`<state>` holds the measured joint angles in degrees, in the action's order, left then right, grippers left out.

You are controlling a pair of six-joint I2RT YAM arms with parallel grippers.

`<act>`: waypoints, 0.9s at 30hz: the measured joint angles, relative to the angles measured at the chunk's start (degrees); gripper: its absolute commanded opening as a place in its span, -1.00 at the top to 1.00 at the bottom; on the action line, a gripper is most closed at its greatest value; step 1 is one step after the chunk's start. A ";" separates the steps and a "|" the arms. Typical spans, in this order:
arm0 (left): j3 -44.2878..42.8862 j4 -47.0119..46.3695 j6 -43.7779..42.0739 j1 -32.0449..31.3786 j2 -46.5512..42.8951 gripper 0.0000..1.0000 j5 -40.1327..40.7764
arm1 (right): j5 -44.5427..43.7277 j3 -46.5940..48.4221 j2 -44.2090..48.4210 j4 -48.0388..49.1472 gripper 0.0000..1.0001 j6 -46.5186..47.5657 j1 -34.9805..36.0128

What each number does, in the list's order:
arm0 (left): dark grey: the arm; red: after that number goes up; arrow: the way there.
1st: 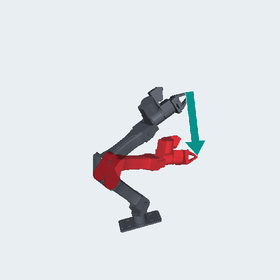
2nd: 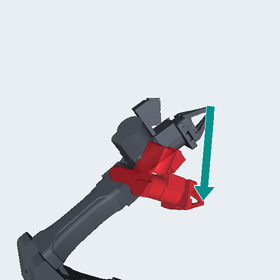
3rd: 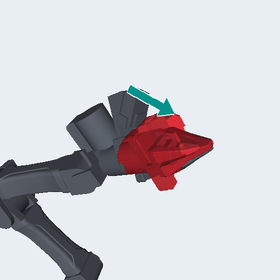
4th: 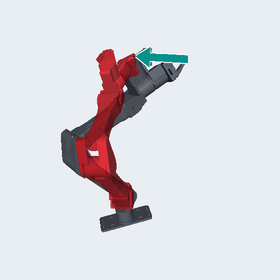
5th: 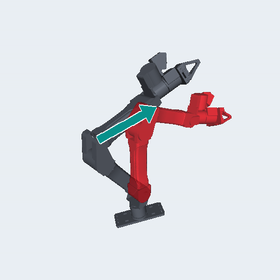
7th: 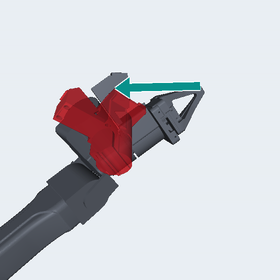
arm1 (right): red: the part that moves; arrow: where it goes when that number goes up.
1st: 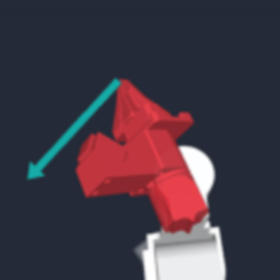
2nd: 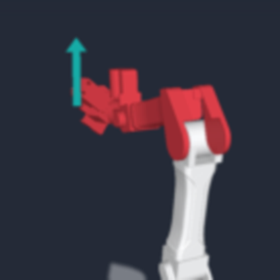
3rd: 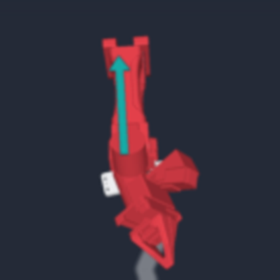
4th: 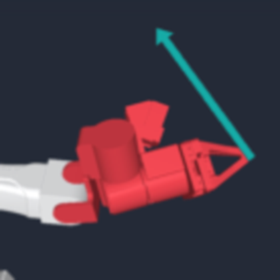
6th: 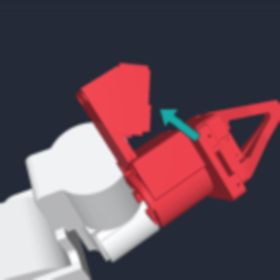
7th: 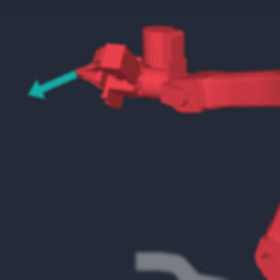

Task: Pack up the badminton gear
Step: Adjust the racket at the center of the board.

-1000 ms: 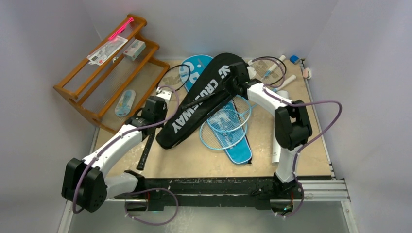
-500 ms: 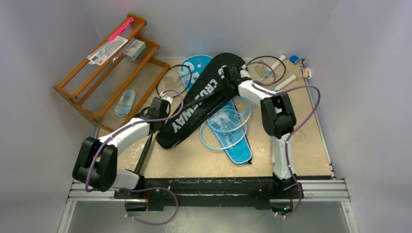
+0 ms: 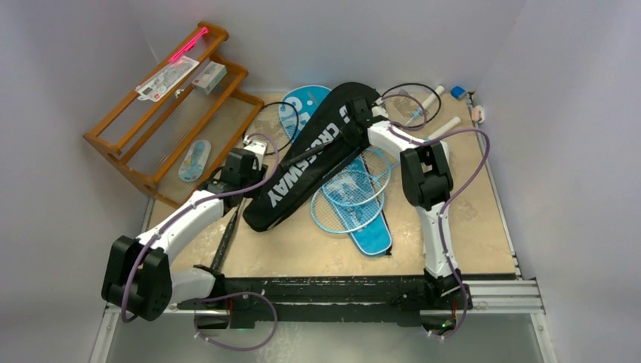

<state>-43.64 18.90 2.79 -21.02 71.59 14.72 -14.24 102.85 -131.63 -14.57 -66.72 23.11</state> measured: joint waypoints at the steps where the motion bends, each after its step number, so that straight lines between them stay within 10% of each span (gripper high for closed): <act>1: -0.04 -0.02 0.00 0.00 -0.39 0.04 -0.44 | -0.04 0.00 0.09 -0.07 1.00 -0.02 0.00; 19: -3.54 1.31 0.92 0.00 -8.66 0.14 -9.01 | -0.48 -10.99 23.32 -14.43 1.00 5.03 1.25; 27: -3.52 1.36 2.25 0.00 -9.25 0.22 -17.05 | 6.16 -35.30 37.33 -12.63 1.00 7.28 12.81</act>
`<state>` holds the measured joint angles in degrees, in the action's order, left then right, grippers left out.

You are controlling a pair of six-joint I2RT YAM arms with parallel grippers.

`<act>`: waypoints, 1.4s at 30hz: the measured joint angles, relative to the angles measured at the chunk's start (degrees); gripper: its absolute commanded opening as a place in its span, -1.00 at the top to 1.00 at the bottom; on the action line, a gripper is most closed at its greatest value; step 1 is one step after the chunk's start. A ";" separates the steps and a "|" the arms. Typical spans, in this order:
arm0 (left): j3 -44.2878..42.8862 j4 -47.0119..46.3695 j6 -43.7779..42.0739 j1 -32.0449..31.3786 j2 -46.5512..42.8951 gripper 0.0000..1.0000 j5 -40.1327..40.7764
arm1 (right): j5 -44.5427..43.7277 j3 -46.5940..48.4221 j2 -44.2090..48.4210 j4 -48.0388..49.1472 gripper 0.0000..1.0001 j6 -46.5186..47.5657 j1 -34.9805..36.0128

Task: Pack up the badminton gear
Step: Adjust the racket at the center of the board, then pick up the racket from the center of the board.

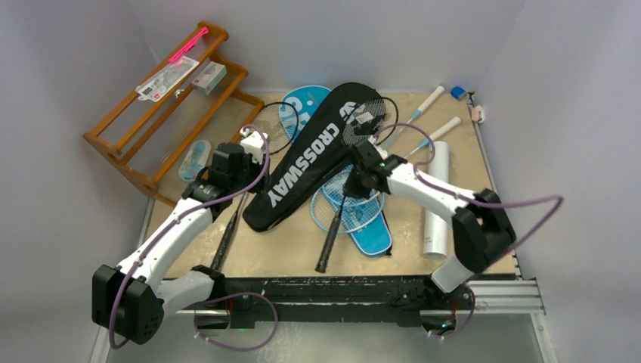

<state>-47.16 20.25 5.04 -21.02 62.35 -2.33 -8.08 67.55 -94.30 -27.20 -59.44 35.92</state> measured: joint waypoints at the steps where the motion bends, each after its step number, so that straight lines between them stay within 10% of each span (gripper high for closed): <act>1: 0.00 0.00 0.33 -0.02 0.00 0.23 -0.90 | 1.11 -3.06 2.62 0.50 0.99 0.22 0.55; 3: 0.00 0.02 0.81 -0.24 0.00 0.22 -1.99 | 2.62 -7.96 7.82 1.51 0.84 0.68 0.26; 7: -0.07 0.17 2.67 -3.15 0.00 0.21 -1.99 | 5.03 -13.57 15.02 5.46 -0.12 2.84 -1.01; 15: -1.27 -0.52 9.16 -15.21 1.16 0.21 4.57 | 14.80 -21.73 21.00 14.34 0.25 10.99 -6.45; 29: -1.77 -13.81 8.90 -15.34 15.82 0.17 9.92 | 19.47 -11.30 0.17 18.36 0.35 17.79 -15.72; 42: -5.03 -21.35 5.75 -11.74 27.02 0.09 6.64 | 17.90 -11.10 3.61 16.13 0.29 19.98 -15.80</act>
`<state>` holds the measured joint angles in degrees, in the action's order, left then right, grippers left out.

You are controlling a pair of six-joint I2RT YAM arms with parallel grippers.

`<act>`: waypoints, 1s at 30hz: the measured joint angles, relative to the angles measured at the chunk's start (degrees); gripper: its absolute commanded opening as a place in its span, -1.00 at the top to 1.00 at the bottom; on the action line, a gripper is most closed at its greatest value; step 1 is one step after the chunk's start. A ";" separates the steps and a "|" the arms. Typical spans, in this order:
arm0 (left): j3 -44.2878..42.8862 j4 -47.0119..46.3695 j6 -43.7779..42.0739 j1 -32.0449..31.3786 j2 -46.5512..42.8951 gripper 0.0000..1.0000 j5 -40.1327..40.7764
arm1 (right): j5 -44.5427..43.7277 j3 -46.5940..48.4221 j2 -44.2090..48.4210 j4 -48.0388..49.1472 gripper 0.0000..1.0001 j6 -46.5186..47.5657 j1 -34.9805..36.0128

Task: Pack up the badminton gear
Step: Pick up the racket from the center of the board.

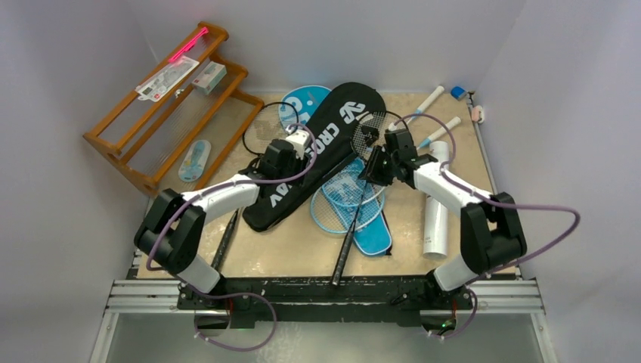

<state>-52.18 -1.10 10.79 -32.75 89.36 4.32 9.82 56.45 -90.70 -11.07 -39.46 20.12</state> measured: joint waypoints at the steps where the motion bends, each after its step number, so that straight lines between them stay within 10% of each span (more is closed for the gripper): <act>1: 0.00 -0.72 -0.24 0.13 0.70 0.10 -0.63 | -0.44 -0.02 1.42 -0.35 0.31 0.22 0.00; 20: -0.85 -2.49 -5.07 0.39 6.54 0.14 -4.92 | -7.37 0.94 -4.22 -2.32 0.40 -0.09 0.00; 30: -4.04 -0.74 -9.70 0.37 9.64 0.14 -3.80 | -7.32 2.99 -6.23 -2.25 1.00 -0.15 0.13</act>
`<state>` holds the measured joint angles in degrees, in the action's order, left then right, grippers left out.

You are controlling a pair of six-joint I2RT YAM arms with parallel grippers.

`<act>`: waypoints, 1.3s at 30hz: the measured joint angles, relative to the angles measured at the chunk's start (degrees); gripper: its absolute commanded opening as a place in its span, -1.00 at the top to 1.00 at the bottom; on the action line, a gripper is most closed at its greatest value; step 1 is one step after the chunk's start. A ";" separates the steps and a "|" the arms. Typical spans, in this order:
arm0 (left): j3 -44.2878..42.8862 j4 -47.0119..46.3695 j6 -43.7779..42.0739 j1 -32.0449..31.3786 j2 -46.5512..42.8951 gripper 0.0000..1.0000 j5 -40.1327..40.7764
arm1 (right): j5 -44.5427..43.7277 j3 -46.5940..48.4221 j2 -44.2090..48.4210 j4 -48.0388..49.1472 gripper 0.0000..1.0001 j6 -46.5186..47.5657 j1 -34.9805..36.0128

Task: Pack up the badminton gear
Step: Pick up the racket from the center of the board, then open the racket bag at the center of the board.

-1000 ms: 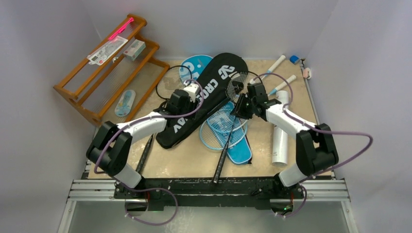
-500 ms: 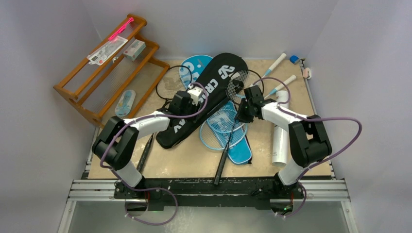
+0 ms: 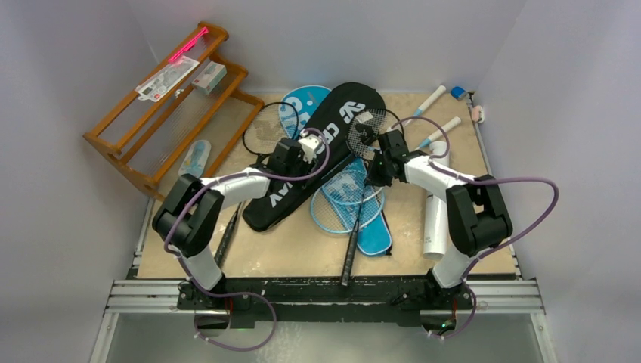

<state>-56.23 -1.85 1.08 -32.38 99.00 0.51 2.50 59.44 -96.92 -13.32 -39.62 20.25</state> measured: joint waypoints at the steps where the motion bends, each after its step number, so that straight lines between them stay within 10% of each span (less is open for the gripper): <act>1: -0.39 0.35 -0.57 0.00 0.13 0.14 0.00 | -0.04 0.09 -0.09 0.02 1.00 0.02 0.00; 39: -19.96 6.97 -3.93 -1.88 14.75 0.11 -5.29 | -6.05 -6.32 15.65 -1.44 1.00 -1.95 0.11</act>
<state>-76.18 5.13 -2.85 -34.26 113.75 -4.78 -3.55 53.12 -81.28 -14.76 -41.56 20.36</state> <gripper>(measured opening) 0.450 0.018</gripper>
